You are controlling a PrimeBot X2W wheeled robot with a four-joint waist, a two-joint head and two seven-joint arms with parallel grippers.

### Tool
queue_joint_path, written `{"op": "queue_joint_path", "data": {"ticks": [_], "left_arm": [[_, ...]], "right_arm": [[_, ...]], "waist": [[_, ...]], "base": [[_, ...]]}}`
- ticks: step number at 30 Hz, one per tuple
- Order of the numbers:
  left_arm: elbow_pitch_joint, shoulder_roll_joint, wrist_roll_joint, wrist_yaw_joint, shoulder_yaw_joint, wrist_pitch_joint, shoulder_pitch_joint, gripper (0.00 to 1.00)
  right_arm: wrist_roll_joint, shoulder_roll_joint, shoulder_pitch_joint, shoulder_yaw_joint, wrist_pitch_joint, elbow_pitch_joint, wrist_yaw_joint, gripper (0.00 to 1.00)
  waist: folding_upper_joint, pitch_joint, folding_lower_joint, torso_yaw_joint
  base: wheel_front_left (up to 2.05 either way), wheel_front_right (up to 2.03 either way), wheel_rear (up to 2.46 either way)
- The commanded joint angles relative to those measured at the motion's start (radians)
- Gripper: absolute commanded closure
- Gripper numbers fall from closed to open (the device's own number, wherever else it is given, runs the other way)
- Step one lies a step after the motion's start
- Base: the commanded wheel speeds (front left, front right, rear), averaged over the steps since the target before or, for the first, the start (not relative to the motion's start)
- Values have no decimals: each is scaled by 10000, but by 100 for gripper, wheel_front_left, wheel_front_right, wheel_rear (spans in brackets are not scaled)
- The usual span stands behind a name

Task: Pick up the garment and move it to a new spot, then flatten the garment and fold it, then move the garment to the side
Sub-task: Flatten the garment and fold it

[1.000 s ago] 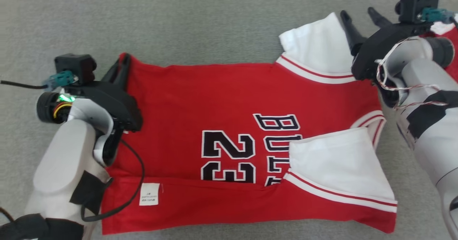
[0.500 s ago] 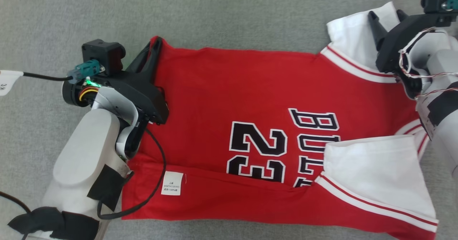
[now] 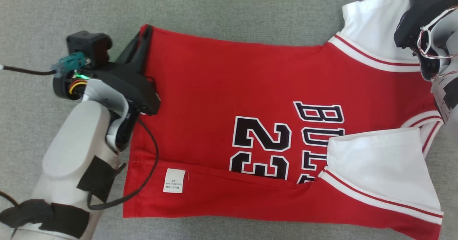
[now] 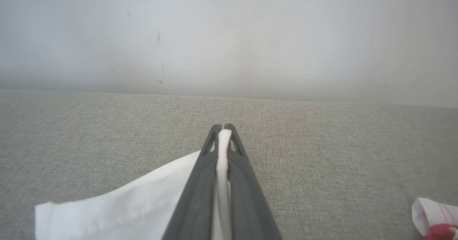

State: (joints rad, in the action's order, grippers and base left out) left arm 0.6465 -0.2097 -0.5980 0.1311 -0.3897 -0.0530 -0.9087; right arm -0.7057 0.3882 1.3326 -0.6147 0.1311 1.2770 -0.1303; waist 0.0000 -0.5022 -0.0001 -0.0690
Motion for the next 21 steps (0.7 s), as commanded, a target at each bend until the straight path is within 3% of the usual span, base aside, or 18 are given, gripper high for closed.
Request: {"op": "queue_joint_path", "data": {"ticks": [1, 11, 21], "left_arm": [[81, -100, -52, -11, 4, -72, -81, 100], [718, -550, -546, -13, -209, -384, 472, 100], [965, -1072, -1068, -11, -503, -727, 1079, 100]], "right_arm": [[43, -3, -9, -19, 130, 23, -1, 100], [-943, -50, -1229, -180, 955, -1494, -1, 100], [-2206, 897, -3750, -589, 1331, -4806, -1, 100]], "waist": [[0, 100, 1, 100], [0, 931, 1, 669], [0, 1721, 1, 1193]], "base": [[0, 0, 0], [0, 0, 0], [0, 0, 0]]}}
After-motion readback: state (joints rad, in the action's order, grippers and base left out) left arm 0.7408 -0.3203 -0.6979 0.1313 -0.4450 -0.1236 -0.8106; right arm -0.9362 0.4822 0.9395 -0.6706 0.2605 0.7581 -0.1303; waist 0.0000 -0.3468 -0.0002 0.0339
